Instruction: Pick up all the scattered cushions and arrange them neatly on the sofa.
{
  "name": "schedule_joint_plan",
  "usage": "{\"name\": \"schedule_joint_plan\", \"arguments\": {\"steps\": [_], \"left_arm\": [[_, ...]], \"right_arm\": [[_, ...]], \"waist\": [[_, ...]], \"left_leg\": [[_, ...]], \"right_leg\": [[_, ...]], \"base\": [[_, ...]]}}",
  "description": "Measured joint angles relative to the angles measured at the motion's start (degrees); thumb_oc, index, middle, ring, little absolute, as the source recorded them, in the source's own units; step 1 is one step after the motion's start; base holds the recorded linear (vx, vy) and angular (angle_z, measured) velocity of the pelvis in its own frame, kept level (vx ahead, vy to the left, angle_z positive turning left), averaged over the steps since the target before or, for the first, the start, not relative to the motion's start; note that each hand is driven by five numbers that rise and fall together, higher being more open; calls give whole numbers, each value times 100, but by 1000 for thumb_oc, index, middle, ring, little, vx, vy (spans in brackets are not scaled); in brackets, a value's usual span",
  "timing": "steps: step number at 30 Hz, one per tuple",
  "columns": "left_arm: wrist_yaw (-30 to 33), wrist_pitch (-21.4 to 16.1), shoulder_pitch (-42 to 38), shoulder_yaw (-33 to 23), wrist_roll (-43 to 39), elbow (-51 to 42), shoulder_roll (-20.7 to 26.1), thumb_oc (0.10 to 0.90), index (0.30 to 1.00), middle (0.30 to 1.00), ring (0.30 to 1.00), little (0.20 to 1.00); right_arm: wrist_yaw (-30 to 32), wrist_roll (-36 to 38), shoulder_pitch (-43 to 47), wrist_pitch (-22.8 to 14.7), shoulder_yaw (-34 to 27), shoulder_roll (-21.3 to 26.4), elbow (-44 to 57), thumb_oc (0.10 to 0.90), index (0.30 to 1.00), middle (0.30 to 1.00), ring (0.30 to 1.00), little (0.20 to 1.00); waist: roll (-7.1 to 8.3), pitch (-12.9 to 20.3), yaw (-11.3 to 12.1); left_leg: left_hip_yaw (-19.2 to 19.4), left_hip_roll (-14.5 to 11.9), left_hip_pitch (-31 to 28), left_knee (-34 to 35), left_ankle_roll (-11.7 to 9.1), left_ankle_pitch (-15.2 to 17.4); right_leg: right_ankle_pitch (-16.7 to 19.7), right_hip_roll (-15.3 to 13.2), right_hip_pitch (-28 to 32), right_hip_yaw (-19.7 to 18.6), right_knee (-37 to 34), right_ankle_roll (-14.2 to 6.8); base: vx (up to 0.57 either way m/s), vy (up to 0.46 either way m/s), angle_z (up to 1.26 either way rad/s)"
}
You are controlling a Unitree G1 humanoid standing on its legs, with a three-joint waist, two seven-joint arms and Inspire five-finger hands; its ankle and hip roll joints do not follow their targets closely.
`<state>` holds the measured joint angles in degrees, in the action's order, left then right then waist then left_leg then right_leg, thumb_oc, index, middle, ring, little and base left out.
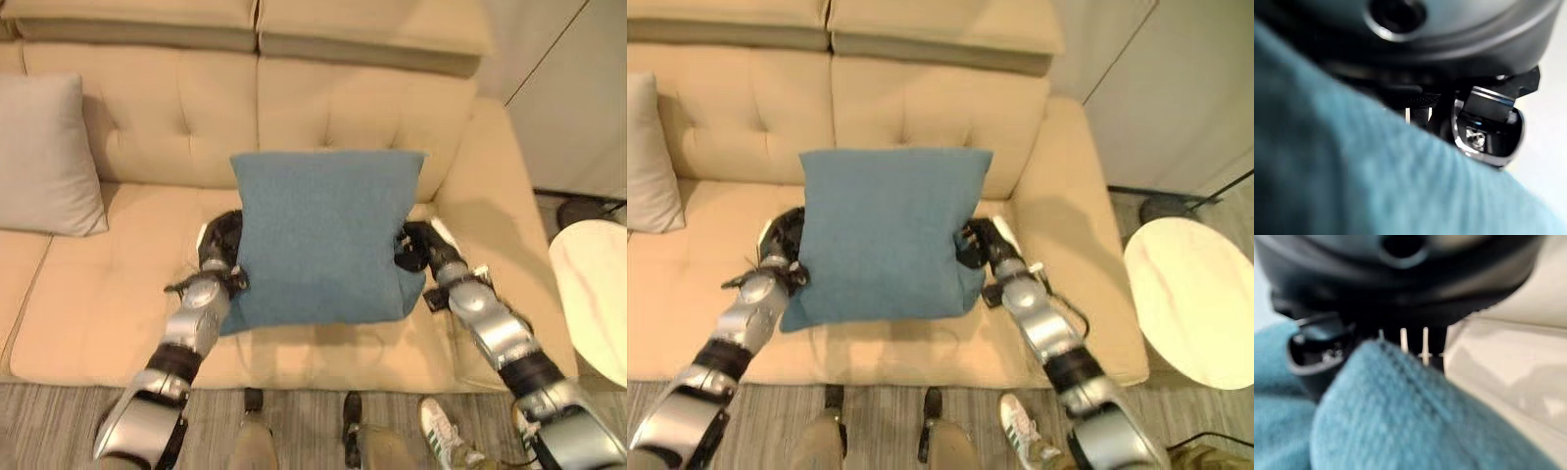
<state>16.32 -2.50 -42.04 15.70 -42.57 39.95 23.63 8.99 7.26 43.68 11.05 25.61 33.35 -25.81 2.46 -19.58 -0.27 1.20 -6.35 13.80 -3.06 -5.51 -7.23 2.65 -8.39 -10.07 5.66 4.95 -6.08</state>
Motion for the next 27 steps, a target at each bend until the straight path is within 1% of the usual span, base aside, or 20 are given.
{"name": "schedule_joint_plan", "arguments": {"steps": [2,3,4,6,9,11,14,15,16,17,18,19,20,21,22,23,24,25,26,27], "left_arm": [[168,-27,-875,160,-4,834,2,400,300,300,300,300],[227,-29,-1091,185,-3,984,0,400,300,300,300,300],[291,-32,-1528,214,-3,1199,24,400,300,300,300,300],[352,-99,-1852,220,-1,1226,73,400,300,300,300,300],[482,-124,-2539,441,-10,1439,146,400,300,300,300,300],[523,-232,-3173,521,-8,1429,200,400,300,300,300,300],[608,-365,-3647,686,16,1390,308,400,300,300,300,300],[634,-414,-3850,678,61,1388,321,400,300,300,300,300],[702,-432,-4062,676,82,1290,402,400,300,300,300,300],[732,-488,-4188,874,124,1141,547,400,300,300,300,300],[752,-598,-4385,1057,231,1027,697,400,300,300,300,300],[808,-658,-4670,1157,302,1013,841,400,300,300,300,300],[825,-656,-5025,1193,337,1023,961,400,300,300,300,300],[844,-708,-5144,1266,349,1052,891,400,300,300,300,300],[857,-778,-5313,1407,401,1150,823,400,300,300,300,300],[856,-825,-5406,1563,454,1252,788,400,300,300,300,300],[819,-847,-5547,1690,486,1430,797,400,300,300,300,300],[810,-841,-5592,1703,489,1476,830,400,300,300,300,300],[799,-845,-5696,1738,493,1727,893,400,300,300,300,300],[786,-847,-5716,1747,483,1941,898,400,300,300,300,300]], "right_arm": [[149,-225,1009,8,312,-28,-585,400,300,300,300,300],[206,-281,1240,7,320,-37,-706,400,300,300,300,300],[349,-400,1762,11,327,-42,-905,400,300,300,300,300],[589,-486,2306,10,321,-14,-1027,400,300,300,300,300],[899,-584,3115,10,366,83,-1394,400,300,300,300,300],[1109,-673,3718,9,428,394,-1505,400,300,300,300,300],[1287,-679,4114,3,456,509,-1675,400,300,300,300,300],[1353,-679,4244,3,484,580,-1681,400,300,300,300,300],[1433,-681,4427,-45,629,638,-1808,400,300,300,300,300],[1455,-681,4632,-97,828,740,-2005,400,300,300,300,300],[1449,-678,4878,-151,909,884,-2096,400,300,300,300,300],[1500,-673,5052,-190,908,947,-2124,400,300,300,300,300],[1542,-665,5198,-195,907,966,-2142,400,300,300,300,300],[1571,-661,5210,-263,950,986,-2223,400,300,300,300,300],[1569,-629,5304,-339,1014,1011,-2488,400,300,300,300,300],[1590,-543,5371,-423,1111,1019,-2712,400,300,300,300,300],[1635,-376,5406,-484,1169,1057,-2829,400,300,300,300,300],[1632,-283,5457,-521,1229,1032,-2896,422,333,333,333,333],[1604,-83,5529,-567,1399,889,-3008,800,900,900,900,900],[1583,46,5522,-570,1481,764,-3081,800,900,900,900,900]], "waist": [[-43,-115,59],[-53,-194,87],[-76,-371,121],[-117,-469,123],[-205,-548,94],[-283,-601,88],[-284,-756,45],[-290,-850,10],[-262,-950,-70],[-235,-947,-99],[-332,-940,-91],[-501,-1006,-9],[-497,-1147,-93],[-473,-1154,-117],[-463,-1154,-85],[-450,-1148,-89],[-447,-1147,-131],[-448,-1147,-113],[-453,-1154,-160],[-454,-1158,-207]], "left_leg": [[23,55,221,-29,15,-8],[32,56,245,-30,27,-18],[47,59,306,-31,57,-39],[60,66,454,-30,64,-44],[57,91,690,-19,94,-68],[72,144,973,-26,127,-93],[127,186,1082,-99,128,-94],[131,214,1164,-241,128,-94],[150,277,1757,-1088,141,5],[146,436,2160,-1196,183,52],[147,430,2138,-242,219,-307],[198,260,2105,100,355,-999],[185,244,2172,212,443,-940],[179,245,2290,214,453,-945],[189,340,2423,205,454,-944],[236,455,2572,181,452,-941],[256,590,2762,129,468,-923],[275,564,2857,129,476,-912],[292,470,3075,113,475,-912],[289,412,3161,103,475,-913]], "right_leg": [[54,-67,-184,-67,-78,-71],[72,-73,-187,-85,-122,-94],[109,-70,-231,-100,-168,-97],[148,-73,-346,-105,-228,-91],[224,-92,-532,-92,-327,-107],[269,-138,-794,-92,-369,-121],[298,-191,-865,-100,-391,-120],[316,-208,-864,-97,-395,-105],[443,-306,-900,-136,-438,-81],[452,-404,-1079,-189,-424,-95],[451,-376,-1314,-197,-388,-102],[372,-204,-1477,-247,-351,-209],[339,-199,-1734,-264,-115,-248],[266,-244,-2046,-251,68,-352],[277,-383,-2253,-245,-236,-402],[567,-473,-2294,-248,-677,-404],[1044,-561,-2443,-179,-759,-363],[1047,-546,-2553,-135,-755,-362],[1061,-477,-2791,-136,-691,-349],[1061,-426,-2890,-129,-657,-349]], "base": [[-47,117,-1],[15,72,-3],[25,72,-1],[33,93,-1],[20,83,3],[24,57,1],[12,29,1],[5,78,16],[-10,83,22],[-10,52,10],[-29,27,-36],[-31,36,-47],[-34,30,-45],[-30,28,-18],[-24,24,-7],[-15,19,17],[-10,9,20],[-7,-1,5],[-16,6,-16],[-18,5,-17]]}}
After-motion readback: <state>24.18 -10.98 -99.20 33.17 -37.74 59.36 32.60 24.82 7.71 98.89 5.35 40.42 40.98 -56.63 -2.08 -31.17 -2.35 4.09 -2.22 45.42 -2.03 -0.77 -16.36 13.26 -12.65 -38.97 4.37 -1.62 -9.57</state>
